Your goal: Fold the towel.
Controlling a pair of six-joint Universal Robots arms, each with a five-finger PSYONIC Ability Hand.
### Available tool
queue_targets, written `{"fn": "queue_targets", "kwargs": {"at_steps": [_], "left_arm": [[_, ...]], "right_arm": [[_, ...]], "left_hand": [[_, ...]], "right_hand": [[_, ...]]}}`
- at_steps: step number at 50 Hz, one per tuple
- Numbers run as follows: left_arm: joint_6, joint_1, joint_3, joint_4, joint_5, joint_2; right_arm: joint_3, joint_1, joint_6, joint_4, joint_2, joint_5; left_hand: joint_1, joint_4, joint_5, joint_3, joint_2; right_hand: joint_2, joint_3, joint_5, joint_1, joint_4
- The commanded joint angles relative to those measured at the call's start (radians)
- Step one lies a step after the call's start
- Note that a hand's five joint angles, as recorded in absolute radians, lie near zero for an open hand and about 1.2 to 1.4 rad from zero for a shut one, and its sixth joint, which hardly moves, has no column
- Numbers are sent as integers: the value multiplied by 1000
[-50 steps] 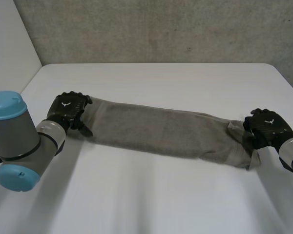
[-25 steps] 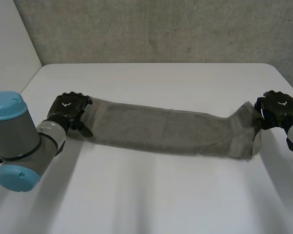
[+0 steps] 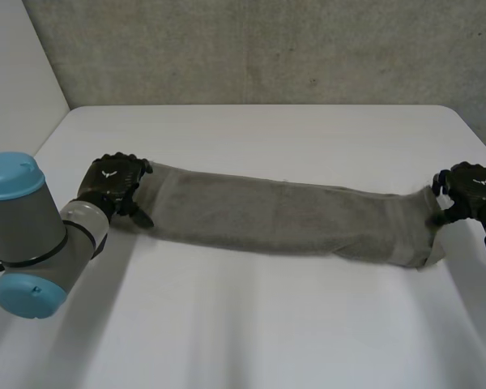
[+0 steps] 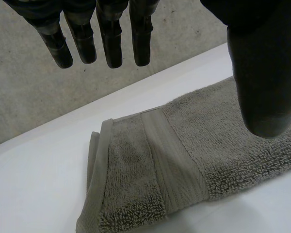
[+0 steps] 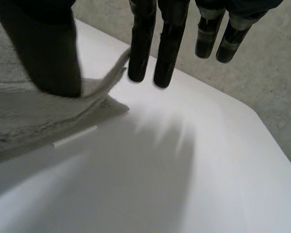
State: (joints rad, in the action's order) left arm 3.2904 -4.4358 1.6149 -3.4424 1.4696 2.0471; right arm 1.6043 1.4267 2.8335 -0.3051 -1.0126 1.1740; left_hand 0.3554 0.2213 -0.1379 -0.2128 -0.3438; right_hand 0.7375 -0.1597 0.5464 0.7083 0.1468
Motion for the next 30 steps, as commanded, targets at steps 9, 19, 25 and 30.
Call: {"fn": "queue_targets", "kwargs": {"at_steps": [9, 19, 25, 30], "left_arm": [[0, 1, 0, 0, 0, 2], [0, 3, 0, 0, 0, 4], [0, 3, 0, 0, 0, 5], [0, 4, 0, 0, 0, 5]], "right_arm": [[-23, -14, 0, -5, 17, 26], [-29, -18, -2, -6, 14, 41], [-43, -18, -8, -6, 26, 42], [-61, -20, -3, -6, 45, 42]], "left_hand": [[-60, -47, 17, 38, 48], [-63, -47, 20, 38, 51], [-63, -47, 20, 38, 51], [-63, -47, 20, 38, 51]], "right_hand": [[659, -15, 675, 688, 28], [242, -15, 259, 272, 28], [255, -15, 272, 285, 28], [275, -15, 292, 304, 28]]}}
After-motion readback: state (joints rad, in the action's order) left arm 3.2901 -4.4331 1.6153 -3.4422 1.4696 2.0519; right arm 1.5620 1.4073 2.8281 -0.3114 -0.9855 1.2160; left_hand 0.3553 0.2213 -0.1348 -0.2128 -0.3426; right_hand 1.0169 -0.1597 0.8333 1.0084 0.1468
